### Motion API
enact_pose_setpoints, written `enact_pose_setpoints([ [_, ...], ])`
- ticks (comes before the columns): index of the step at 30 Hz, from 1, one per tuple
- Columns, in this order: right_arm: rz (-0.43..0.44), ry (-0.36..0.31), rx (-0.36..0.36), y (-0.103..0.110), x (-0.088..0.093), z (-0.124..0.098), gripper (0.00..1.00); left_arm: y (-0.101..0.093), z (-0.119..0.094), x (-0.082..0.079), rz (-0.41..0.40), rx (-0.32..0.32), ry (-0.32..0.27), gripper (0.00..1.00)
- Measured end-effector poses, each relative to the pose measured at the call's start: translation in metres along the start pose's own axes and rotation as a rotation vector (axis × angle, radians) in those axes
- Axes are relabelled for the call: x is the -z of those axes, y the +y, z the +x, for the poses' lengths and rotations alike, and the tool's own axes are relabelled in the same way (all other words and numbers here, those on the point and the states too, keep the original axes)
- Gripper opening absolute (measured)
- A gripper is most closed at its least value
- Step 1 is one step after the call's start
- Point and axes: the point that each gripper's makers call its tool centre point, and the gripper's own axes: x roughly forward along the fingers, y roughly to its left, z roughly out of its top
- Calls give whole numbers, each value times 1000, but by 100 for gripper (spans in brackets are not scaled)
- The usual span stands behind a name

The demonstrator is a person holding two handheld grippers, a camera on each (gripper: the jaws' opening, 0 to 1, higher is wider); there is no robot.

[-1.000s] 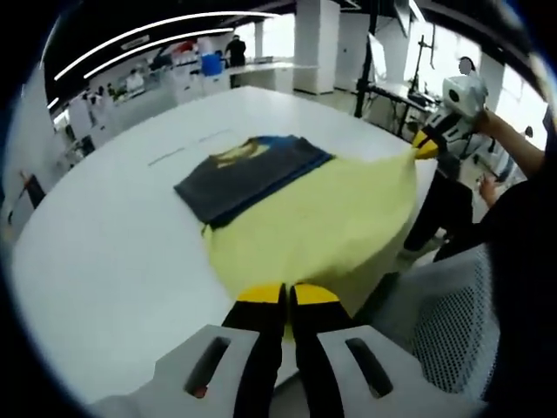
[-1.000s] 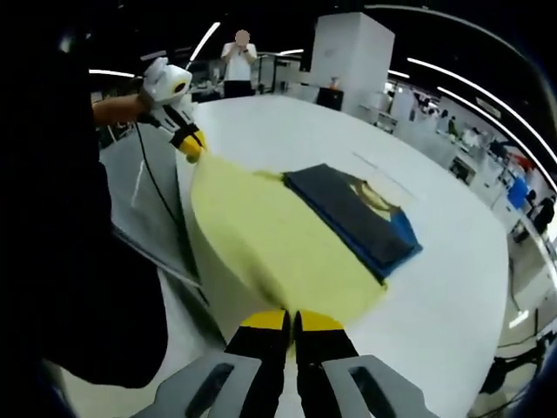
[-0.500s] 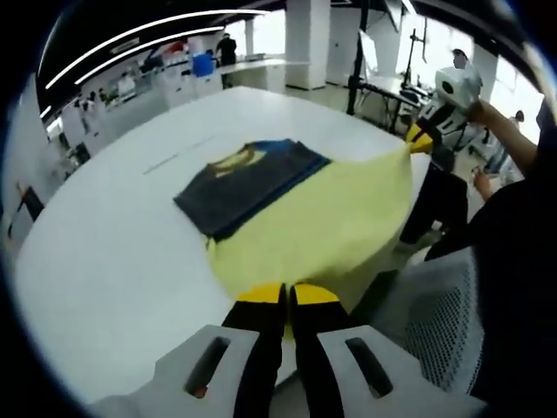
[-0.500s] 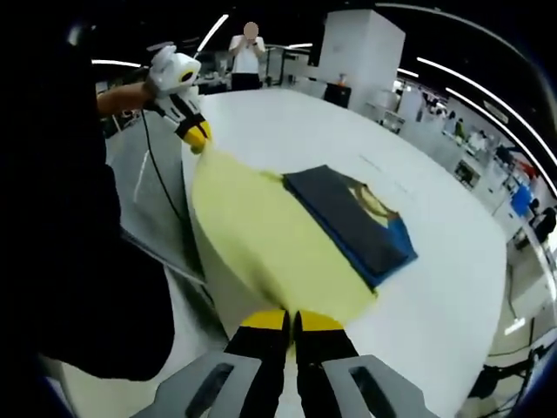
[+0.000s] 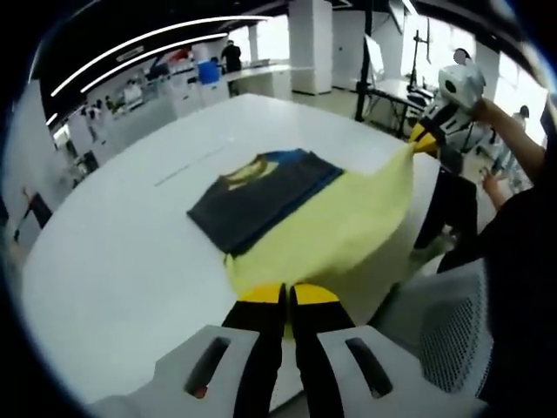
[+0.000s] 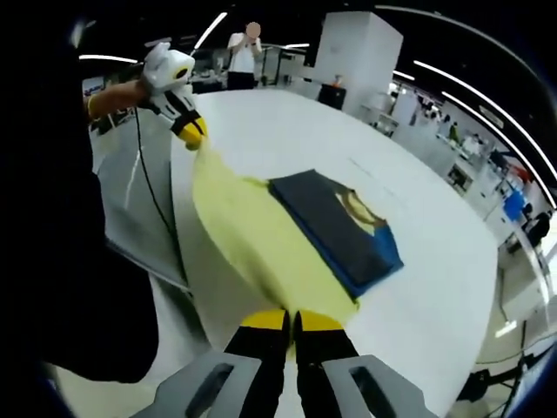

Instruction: Fold the garment on the visible template until the final outline fits inside the template.

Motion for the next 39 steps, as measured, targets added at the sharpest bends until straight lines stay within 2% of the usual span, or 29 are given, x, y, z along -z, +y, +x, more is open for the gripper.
enact_pose_setpoints([
  [5, 11, -7, 31, -12, -5, 3, 0, 6, 5, -5, 4, -10, -6, 0],
  [11, -13, -44, 51, -21, -19, 9, 0, 19, 10, -15, 20, -46, -23, 0],
  [15, -29, -24, 74, -36, -19, 16, 0, 25, 15, -19, -1, -56, -36, 0],
  [19, -27, -17, 89, -46, -22, 19, 0, 31, 19, -27, 38, -78, -38, 0],
  [23, -27, -17, 127, -60, -28, 24, 0, 40, 22, -38, 49, -105, -60, 0],
  [33, -61, -13, 217, -98, -43, 33, 0, 68, 28, -74, 9, -164, -142, 0],
  [39, -78, -29, 270, -121, -55, 36, 0, 78, 36, -86, 29, -181, -152, 0],
])
